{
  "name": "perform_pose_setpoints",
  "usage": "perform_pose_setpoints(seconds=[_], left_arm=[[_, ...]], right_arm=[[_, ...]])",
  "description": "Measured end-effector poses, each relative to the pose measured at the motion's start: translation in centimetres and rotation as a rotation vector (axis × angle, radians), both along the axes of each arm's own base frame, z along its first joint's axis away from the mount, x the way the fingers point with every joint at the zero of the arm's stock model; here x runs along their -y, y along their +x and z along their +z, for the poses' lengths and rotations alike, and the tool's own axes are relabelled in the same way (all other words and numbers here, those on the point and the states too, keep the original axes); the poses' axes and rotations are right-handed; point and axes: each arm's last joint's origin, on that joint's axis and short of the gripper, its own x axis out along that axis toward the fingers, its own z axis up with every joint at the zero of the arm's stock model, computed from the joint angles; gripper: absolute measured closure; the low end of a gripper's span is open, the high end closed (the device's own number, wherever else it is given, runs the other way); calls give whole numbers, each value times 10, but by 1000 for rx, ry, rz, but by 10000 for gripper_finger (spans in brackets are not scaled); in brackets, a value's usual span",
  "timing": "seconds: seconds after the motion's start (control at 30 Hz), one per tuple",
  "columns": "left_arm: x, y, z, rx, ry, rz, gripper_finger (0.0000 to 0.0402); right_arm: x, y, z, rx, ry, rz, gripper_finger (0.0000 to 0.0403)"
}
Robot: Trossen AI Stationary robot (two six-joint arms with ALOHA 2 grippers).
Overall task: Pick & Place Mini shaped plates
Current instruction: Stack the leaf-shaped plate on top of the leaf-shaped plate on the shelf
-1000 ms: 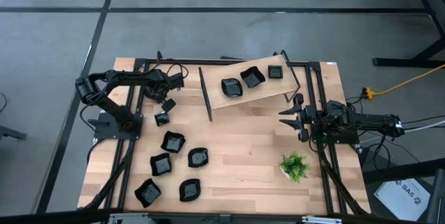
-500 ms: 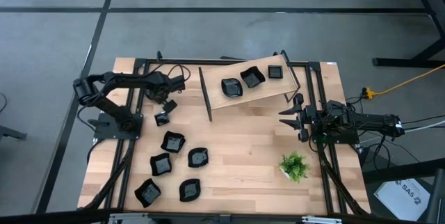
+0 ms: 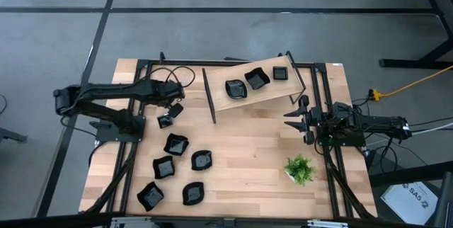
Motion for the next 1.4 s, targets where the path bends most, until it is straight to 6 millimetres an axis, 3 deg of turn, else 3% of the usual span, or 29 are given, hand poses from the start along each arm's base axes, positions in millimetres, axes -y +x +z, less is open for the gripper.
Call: perform_pose_setpoints(seconds=[0.37, 0.93, 1.17, 1.4], left_arm=[[20, -1, 26, 228, 112, -70, 400], [30, 29, 90, 462, 335, -343, 400], [32, 43, 100, 549, 381, -554, 400], [32, 58, 97, 511, 431, -728, 400]], right_arm=[[0, 0, 0, 0, 0, 0, 271], [0, 0, 0, 0, 0, 0, 271], [0, 0, 0, 0, 0, 0, 271], [0, 0, 0, 0, 0, 0, 271]])
